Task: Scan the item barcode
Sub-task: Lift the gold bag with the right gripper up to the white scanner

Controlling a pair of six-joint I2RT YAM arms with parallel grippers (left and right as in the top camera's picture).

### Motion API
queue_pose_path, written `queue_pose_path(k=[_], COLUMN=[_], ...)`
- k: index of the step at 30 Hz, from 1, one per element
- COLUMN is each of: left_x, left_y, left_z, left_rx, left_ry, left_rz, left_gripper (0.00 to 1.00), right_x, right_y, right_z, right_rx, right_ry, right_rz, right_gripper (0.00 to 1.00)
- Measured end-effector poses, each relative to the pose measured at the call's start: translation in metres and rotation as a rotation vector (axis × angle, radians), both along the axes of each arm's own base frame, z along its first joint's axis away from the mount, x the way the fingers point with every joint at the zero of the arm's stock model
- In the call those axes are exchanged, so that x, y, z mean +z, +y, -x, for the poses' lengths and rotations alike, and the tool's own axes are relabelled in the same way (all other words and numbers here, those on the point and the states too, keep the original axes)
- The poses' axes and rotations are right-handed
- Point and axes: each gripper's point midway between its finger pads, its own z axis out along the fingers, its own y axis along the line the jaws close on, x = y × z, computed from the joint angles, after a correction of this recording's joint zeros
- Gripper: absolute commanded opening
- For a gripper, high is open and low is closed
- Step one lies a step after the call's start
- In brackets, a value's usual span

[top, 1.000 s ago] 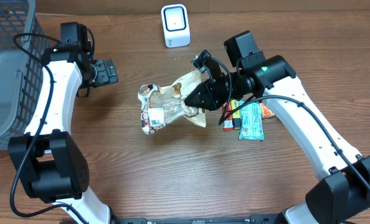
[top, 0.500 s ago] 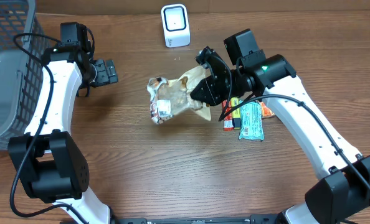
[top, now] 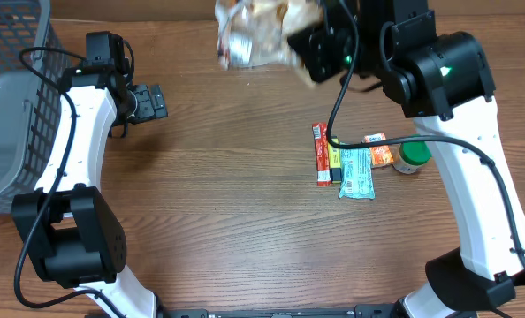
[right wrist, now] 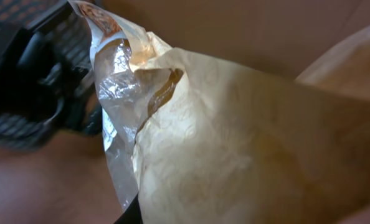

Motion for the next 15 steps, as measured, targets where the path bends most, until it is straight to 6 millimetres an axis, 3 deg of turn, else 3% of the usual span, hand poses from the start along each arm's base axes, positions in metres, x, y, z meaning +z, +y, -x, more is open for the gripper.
queue_pose_path(k=[3,7,15], left_x=[0.000,0.000,0.000], left_y=[0.000,0.000,0.000], left_z=[0.000,0.000,0.000], left_rx=[0.000,0.000,0.000], left_ry=[0.000,0.000,0.000], left_rz=[0.000,0.000,0.000], left_gripper=[1.00,1.00,1.00], right_x=[0.002,-0.013,-0.078], right_y=[0.000,0.005,0.009], right_z=[-0.020,-0.048,-0.115], right_rx=[-0.008,0.003,-0.063], right_ry=[-0.084,-0.145,-0.165], right_rz=[0.046,0.117,0.264], right_gripper=[0.03,0.03,0.03])
